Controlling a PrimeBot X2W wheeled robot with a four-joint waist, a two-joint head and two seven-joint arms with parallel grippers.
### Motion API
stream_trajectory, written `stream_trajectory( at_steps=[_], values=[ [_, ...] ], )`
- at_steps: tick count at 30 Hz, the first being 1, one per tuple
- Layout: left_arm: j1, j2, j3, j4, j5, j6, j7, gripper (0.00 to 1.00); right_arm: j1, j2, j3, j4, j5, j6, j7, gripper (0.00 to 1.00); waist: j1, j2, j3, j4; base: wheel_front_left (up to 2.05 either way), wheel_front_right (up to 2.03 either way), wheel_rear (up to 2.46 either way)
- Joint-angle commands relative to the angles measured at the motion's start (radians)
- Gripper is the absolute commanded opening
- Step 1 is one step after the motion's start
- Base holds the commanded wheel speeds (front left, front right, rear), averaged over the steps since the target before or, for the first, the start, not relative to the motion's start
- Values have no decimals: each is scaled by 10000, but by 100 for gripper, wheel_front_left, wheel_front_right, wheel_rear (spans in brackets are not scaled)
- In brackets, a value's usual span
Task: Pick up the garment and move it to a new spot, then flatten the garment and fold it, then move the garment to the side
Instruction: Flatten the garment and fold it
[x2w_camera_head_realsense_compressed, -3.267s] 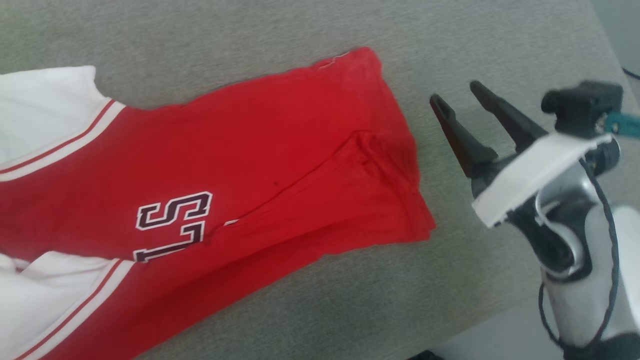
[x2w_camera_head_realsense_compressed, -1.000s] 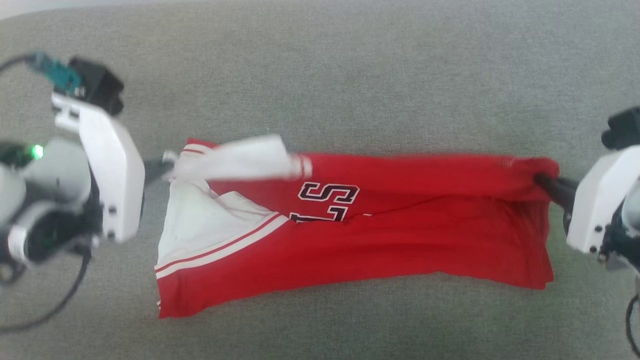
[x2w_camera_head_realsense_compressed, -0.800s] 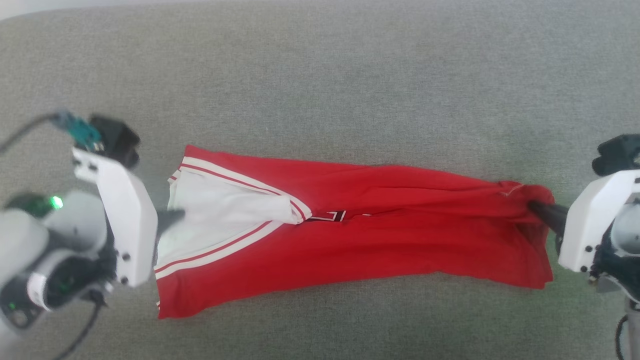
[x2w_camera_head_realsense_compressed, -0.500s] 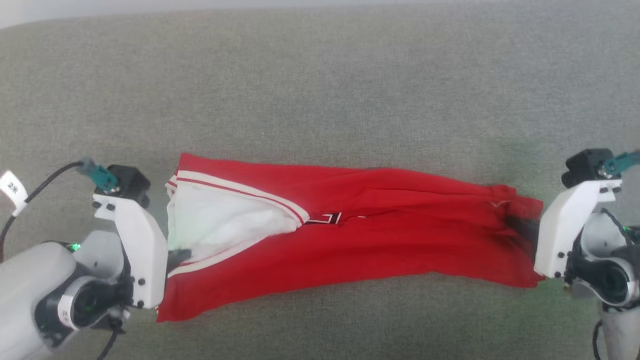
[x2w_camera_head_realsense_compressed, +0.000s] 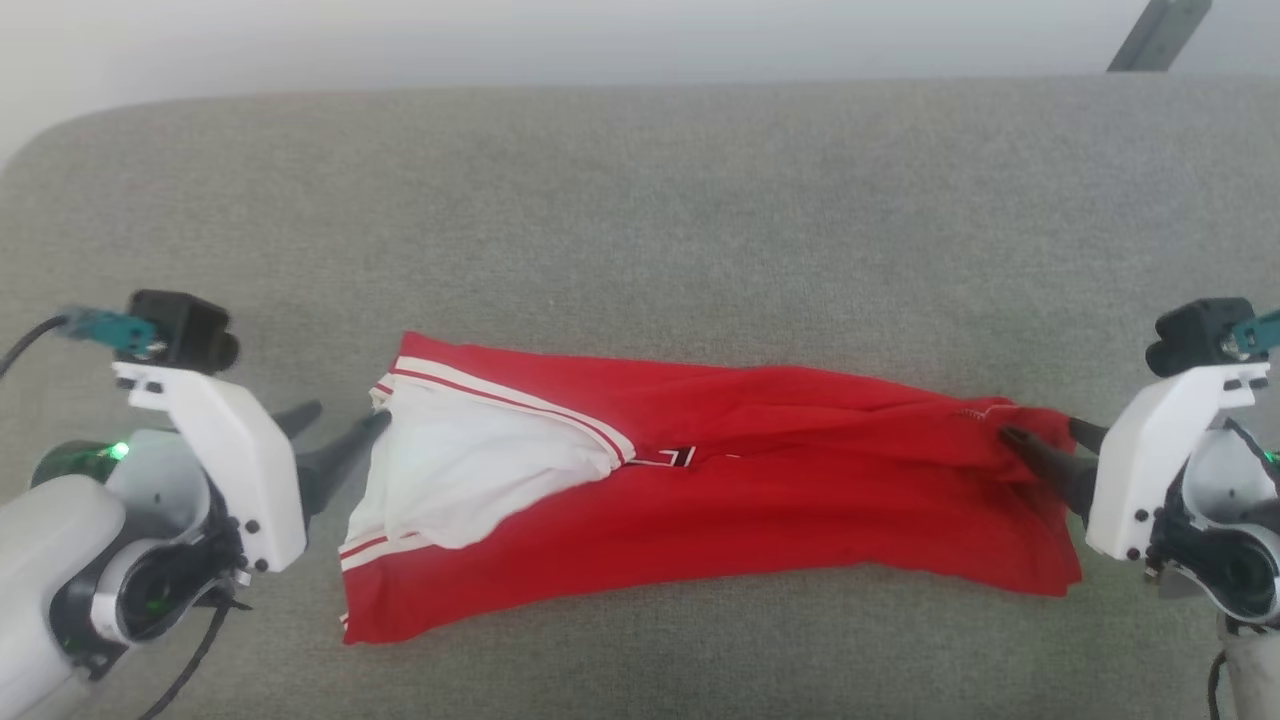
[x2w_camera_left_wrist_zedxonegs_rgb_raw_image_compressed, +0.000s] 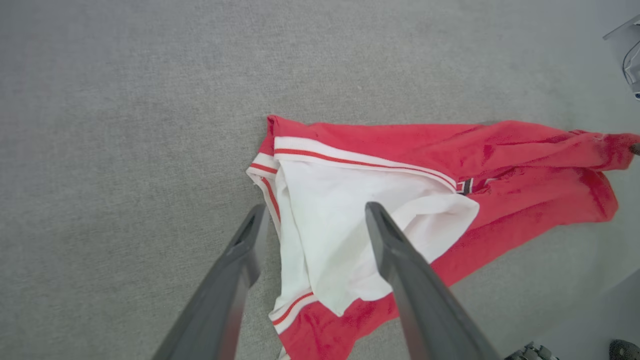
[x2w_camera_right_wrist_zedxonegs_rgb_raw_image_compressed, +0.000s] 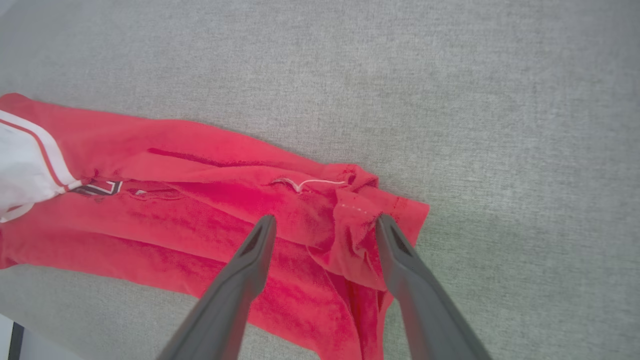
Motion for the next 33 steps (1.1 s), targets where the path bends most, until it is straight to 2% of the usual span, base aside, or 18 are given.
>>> stream_trajectory(
  at_steps=[1,10,11,14,18,22,26,33],
  values=[
    [246,30,96,-21,134,-103,-426,100,167,-55,-46,-63,-8,3,-86,100,0,0,-170,78,0,0,0],
    [1332,237,679,220,1045,-203,-3806,100,679,-61,-921,-213,-289,1,93,100,0,0,-413,323,0,0,0],
    [1646,243,831,313,1145,-230,-4568,100,751,-5,-1206,-166,-287,1,219,100,0,0,-404,403,0,0,0],
    [2119,180,1216,571,1218,-137,-5207,100,865,63,-1604,7,-323,1,486,100,0,0,-372,550,0,0,0],
    [2671,-40,1814,867,1380,-126,-5382,100,903,173,-1915,156,-414,3,764,100,0,0,-322,710,0,0,0],
    [3564,-739,3434,1199,2175,-305,-5394,100,895,368,-2140,423,-408,3,1099,100,0,0,-211,950,0,0,0],
    [4638,-1723,5184,1407,3205,-624,-5398,100,613,554,-2109,826,-481,1,1209,100,0,0,-70,1120,0,0,0],
    [6016,-3337,7489,1823,5137,-1624,-5399,100,38,463,-1586,1972,-366,1,1215,100,0,0,97,1310,0,0,0]
  ],
)
